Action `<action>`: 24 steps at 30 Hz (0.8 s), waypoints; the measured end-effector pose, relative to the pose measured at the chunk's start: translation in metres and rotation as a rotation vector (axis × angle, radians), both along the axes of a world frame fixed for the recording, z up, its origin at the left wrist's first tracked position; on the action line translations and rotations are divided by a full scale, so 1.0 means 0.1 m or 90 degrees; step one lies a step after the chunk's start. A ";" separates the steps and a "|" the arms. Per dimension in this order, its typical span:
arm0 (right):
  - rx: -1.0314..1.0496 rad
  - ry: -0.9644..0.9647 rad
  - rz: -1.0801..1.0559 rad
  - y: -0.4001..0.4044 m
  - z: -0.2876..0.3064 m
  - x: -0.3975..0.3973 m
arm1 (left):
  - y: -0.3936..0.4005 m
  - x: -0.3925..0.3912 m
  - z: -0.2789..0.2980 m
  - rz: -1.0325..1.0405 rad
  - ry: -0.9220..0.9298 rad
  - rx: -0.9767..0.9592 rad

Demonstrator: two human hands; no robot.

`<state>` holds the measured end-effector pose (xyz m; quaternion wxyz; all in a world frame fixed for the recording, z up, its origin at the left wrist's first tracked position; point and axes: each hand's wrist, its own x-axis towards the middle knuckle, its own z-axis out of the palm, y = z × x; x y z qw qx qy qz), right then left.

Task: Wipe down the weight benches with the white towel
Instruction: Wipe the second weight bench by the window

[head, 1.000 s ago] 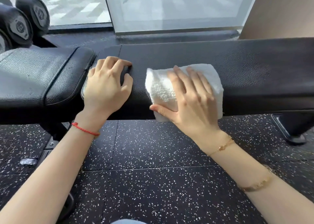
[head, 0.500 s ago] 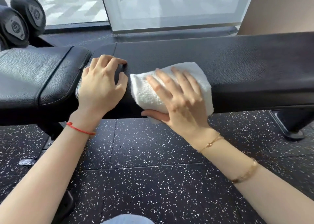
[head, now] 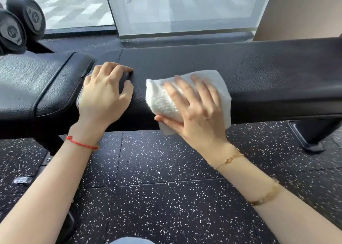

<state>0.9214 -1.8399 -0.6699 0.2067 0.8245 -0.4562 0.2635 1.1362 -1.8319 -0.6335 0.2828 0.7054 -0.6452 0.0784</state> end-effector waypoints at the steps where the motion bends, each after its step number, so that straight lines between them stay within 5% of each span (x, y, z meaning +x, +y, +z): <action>1: 0.005 0.011 0.009 0.00 0.01 -0.04 | 0.01 0.01 0.00 -0.002 0.005 -0.002; 9: 0.223 -0.067 -0.081 -0.27 0.39 -0.50 | 0.02 0.02 0.01 -0.003 -0.016 0.020; 13: 0.385 0.042 -0.057 -0.72 0.58 -0.04 | 0.00 0.01 0.05 0.004 -0.005 0.037; 20: 0.431 0.076 0.102 -0.68 0.55 0.00 | -0.03 0.08 0.02 0.010 0.043 0.021; 24: 0.485 0.056 0.076 -1.04 0.63 -0.16 | -0.02 0.06 0.01 0.035 0.011 0.033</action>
